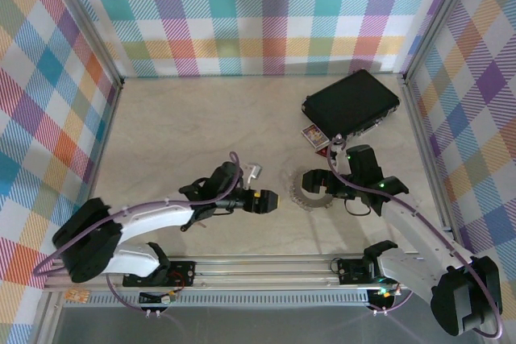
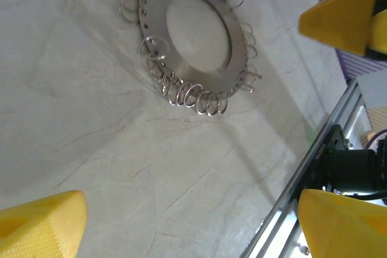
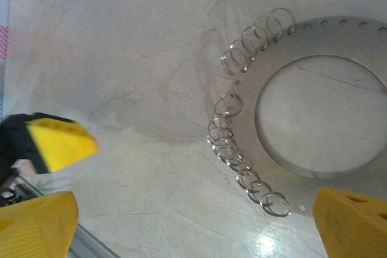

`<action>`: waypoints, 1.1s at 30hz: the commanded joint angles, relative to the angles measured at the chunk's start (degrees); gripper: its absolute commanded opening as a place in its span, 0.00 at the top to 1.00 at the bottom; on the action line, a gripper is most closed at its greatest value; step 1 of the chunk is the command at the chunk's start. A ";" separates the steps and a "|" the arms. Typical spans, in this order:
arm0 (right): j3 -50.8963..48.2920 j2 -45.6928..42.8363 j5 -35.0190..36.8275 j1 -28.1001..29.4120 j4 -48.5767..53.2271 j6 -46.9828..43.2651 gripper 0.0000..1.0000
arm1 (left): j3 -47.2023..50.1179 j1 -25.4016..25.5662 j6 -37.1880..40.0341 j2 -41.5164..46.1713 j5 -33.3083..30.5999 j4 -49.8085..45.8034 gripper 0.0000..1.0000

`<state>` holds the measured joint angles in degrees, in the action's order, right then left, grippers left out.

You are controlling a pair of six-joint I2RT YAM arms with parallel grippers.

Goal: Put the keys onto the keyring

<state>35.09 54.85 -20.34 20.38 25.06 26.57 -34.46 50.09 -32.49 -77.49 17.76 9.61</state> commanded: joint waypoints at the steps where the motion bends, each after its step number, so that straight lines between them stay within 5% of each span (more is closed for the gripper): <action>1: 0.32 0.72 -6.47 -3.52 -3.67 -0.89 0.01 | -2.02 1.21 -2.35 -4.73 1.91 8.12 0.14; 10: 2.87 1.49 -10.98 -10.07 -0.89 -3.85 0.01 | -7.73 4.55 -1.69 -15.41 1.79 10.62 0.36; 18: 1.56 -1.03 -9.73 -11.81 1.19 -5.18 0.01 | -12.30 5.96 -0.34 -21.38 -0.05 10.25 0.46; 25: -0.64 -2.26 -9.82 -12.64 -0.75 -5.00 0.01 | -14.84 6.87 0.81 -23.69 -7.83 6.02 0.61; 33: -1.03 -2.30 -9.35 -12.91 -3.17 -4.32 0.01 | -17.21 6.87 0.73 -26.79 -7.74 5.45 0.73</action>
<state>34.28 53.19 -29.19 7.88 23.38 22.90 -49.47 56.40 -32.10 -103.18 10.85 16.21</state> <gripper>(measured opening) 0.990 0.282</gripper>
